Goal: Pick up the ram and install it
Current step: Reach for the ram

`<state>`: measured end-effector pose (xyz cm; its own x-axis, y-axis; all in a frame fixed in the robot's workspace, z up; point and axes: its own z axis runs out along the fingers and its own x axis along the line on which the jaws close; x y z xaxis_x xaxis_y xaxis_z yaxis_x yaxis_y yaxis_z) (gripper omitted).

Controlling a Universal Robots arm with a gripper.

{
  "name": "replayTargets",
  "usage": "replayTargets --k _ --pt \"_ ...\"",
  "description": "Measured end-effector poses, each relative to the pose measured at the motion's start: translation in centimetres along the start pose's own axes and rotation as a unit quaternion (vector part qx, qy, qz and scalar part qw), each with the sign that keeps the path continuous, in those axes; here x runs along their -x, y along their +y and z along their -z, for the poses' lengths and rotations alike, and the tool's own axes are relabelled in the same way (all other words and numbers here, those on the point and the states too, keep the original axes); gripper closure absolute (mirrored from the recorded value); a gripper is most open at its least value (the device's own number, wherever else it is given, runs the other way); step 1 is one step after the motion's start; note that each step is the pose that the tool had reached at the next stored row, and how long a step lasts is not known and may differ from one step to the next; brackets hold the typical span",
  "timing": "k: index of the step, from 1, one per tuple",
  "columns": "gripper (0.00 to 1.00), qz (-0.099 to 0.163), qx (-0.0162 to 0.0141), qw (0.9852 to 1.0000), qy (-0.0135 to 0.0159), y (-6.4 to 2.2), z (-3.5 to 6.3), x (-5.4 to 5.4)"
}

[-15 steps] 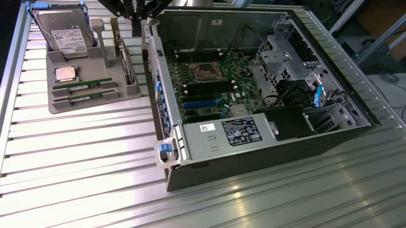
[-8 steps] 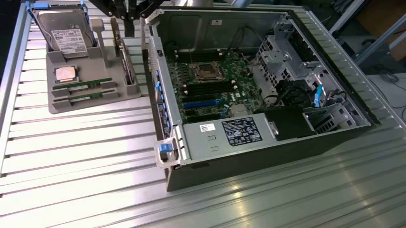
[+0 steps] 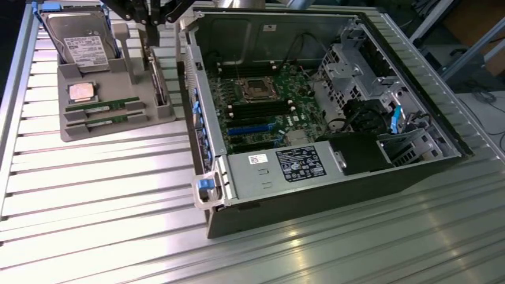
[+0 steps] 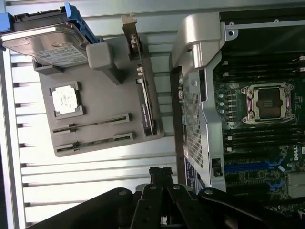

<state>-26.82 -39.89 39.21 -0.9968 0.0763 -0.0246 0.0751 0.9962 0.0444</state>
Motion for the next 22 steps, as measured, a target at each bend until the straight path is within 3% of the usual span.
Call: replayTargets --k 22 --pt "0.89 0.0 0.0 1.0 0.0 -0.19 0.07 -2.5"
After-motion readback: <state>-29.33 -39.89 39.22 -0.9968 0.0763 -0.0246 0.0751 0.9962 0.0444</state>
